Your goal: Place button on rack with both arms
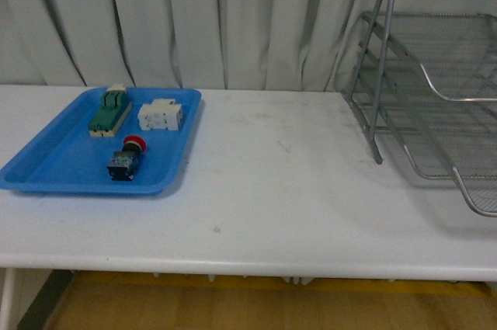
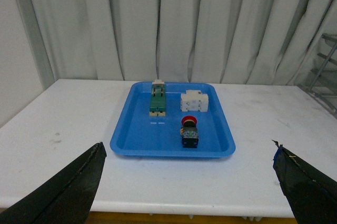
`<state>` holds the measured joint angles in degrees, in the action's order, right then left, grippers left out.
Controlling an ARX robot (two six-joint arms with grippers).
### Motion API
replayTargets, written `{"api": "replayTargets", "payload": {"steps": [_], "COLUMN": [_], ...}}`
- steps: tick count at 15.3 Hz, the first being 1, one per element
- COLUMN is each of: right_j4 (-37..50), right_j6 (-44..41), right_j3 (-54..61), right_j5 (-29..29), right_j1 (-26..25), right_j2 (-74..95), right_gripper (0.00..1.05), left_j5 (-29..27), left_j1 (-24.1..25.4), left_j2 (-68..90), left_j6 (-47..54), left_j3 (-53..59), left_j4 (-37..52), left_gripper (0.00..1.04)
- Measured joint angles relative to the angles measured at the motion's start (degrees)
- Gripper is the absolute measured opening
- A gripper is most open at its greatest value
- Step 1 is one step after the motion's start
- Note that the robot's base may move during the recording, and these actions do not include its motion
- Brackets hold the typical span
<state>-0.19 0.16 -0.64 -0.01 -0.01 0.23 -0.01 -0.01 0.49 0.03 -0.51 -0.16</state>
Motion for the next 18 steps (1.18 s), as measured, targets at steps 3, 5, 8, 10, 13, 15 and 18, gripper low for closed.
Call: {"api": "replayTargets", "payload": {"steps": [3,5,8,10,13,15,18], "right_j4": [0.0,0.04,0.02,-0.02,-0.02,0.0,0.0], "right_j6": [0.0,0.0,0.0,-0.02,-0.02,-0.02,-0.02], "right_j3": [0.0,0.0,0.0,0.0,0.0,0.0,0.0], "right_j5": [0.0,-0.02,0.04,0.04,0.04,0.04,0.04], "right_j1": [0.0,0.0,0.0,0.0,0.0,0.0,0.0], "right_j2": [0.0,-0.02,-0.02,-0.02,-0.02,-0.02,-0.02], "right_gripper": [0.98,0.98,0.98,0.98,0.98,0.98,0.98], "left_j5": [-1.27,-13.14,-5.18,-0.28,1.95,1.73,3.56], "left_j1": [-0.48,-5.66,3.74,4.5,3.04,3.17,1.57], "left_j2": [0.5,17.29,35.04,55.1,83.87,99.67,111.12], "left_j6": [-1.01,-15.06,-20.31,-17.29,-11.23,-8.9,-6.99], "left_j3": [-0.57,-10.43,-15.91,-24.94,-43.93,-57.16,-69.33], "left_j4": [-2.54,-18.01,-0.15,13.68,14.95,9.14,3.08], "left_gripper": [0.98,0.98,0.98,0.98,0.98,0.98,0.98]}}
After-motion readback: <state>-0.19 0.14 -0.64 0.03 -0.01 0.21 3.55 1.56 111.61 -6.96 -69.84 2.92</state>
